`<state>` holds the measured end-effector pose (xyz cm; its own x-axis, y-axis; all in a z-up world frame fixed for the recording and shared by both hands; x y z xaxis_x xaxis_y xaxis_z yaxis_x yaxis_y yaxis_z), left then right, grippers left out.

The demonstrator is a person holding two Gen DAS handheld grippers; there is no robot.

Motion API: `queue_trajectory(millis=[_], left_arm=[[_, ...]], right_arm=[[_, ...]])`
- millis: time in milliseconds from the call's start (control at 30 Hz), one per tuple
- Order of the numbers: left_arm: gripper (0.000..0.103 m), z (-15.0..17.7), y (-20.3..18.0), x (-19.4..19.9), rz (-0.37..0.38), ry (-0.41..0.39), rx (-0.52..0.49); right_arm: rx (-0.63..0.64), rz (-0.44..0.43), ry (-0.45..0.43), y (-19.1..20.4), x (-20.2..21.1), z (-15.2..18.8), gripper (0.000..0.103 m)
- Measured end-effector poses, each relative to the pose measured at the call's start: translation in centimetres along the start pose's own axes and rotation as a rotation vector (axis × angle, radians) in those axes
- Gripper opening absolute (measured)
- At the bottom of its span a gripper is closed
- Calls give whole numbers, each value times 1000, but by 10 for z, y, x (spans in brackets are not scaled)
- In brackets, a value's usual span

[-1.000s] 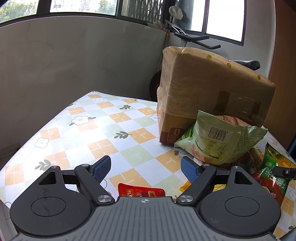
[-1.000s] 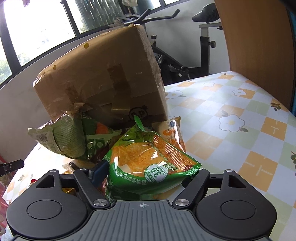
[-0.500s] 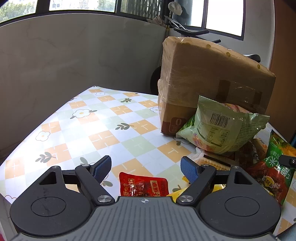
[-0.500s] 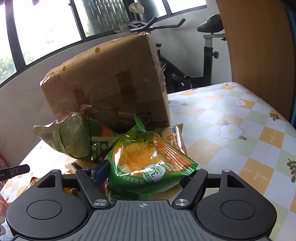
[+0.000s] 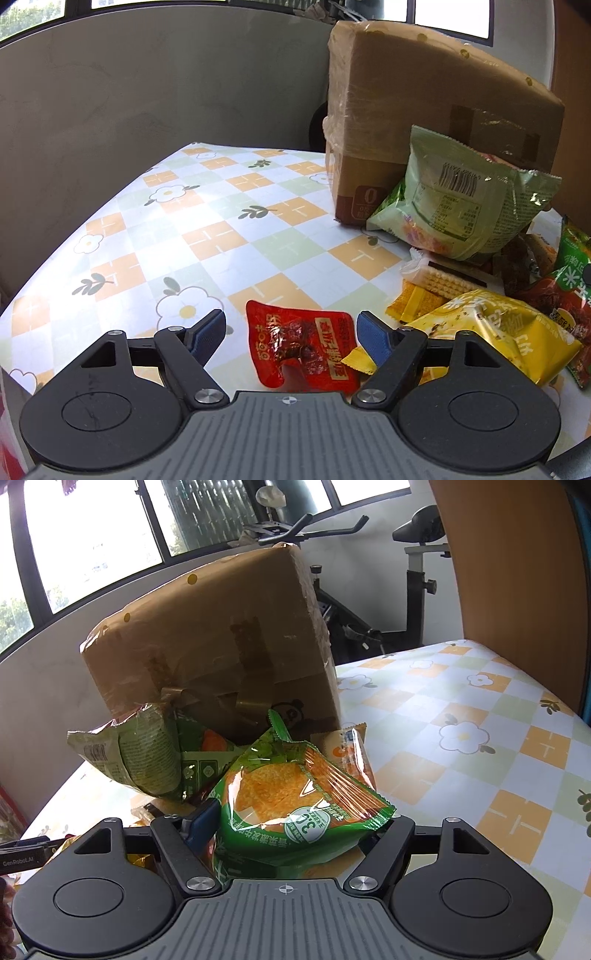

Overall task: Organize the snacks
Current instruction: 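Grasp the green chip bag with the right tool while the left tool grasps the red candy packet, then lift the red packet toward the box with the left tool while the right tool holds the green bag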

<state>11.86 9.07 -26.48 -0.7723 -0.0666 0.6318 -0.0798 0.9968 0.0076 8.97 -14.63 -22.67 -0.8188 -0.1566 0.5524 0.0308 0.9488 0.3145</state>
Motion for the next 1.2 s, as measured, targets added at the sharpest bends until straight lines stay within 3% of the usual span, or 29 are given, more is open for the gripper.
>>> queue_trajectory(millis=[100, 233, 667, 733, 800, 1200], left_arm=[[74, 7, 10, -6, -28, 33, 24], [51, 11, 16, -11, -29, 46, 34], [48, 8, 3, -26, -17, 22, -3], [32, 7, 2, -26, -19, 18, -8], [25, 6, 0, -22, -9, 11, -12], [23, -17, 15, 3, -35, -96, 49]], right_arm=[[-8, -1, 1, -1, -2, 0, 70], [-12, -3, 1, -1, -3, 1, 70], [-16, -4, 5, -1, -5, 3, 70], [-16, -5, 5, -1, -5, 3, 70], [-16, -5, 5, -1, -5, 3, 70], [-11, 1, -13, -3, -1, -1, 69]])
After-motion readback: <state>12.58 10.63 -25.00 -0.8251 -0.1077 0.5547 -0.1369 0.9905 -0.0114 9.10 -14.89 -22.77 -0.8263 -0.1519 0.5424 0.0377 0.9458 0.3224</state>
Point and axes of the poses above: each gripper's, at about its wrist camera, not at the fingertips, and x roughly against the way its jaws point, y to its left, z to its underside, the point moved 10 cm from there along -x, roughly the way its jaws point
